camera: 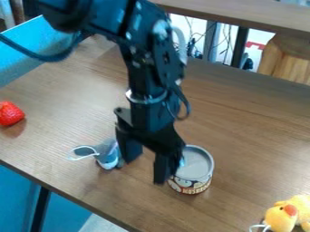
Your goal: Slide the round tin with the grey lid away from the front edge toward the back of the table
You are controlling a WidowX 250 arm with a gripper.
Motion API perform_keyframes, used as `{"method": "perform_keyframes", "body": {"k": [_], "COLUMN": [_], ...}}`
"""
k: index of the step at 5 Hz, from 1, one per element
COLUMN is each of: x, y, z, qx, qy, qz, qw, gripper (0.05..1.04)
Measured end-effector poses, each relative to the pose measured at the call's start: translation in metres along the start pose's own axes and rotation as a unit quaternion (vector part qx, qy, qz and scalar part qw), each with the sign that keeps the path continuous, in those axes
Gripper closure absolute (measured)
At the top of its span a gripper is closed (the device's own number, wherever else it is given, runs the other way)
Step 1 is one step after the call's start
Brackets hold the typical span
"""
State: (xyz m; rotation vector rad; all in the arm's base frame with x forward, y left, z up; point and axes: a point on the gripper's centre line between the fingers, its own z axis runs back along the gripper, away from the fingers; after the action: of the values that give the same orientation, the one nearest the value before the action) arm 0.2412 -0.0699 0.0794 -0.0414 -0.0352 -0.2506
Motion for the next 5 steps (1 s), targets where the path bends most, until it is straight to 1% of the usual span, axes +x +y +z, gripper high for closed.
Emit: {"method": "perform_keyframes", "body": {"k": [1,2,3,4,5], "x": [-0.005,0.009,0.022,0.041,0.067], "y": [-0.008,-0.015,-0.018,-0.018,-0.009], "z": [-0.047,-0.062,-0.062,-0.059,-0.055], "qx": [0.017,0.025,0.027,0.03,0.027], "qy": [0.084,0.087,0.07,0.049,0.029], "qz": [-0.001,-0.011,-0.008,0.004,0.017], "qw": [0.9963,0.9958,0.9971,0.9984,0.9991], "gripper": [0.079,0.079,0.079,0.079,0.079]}}
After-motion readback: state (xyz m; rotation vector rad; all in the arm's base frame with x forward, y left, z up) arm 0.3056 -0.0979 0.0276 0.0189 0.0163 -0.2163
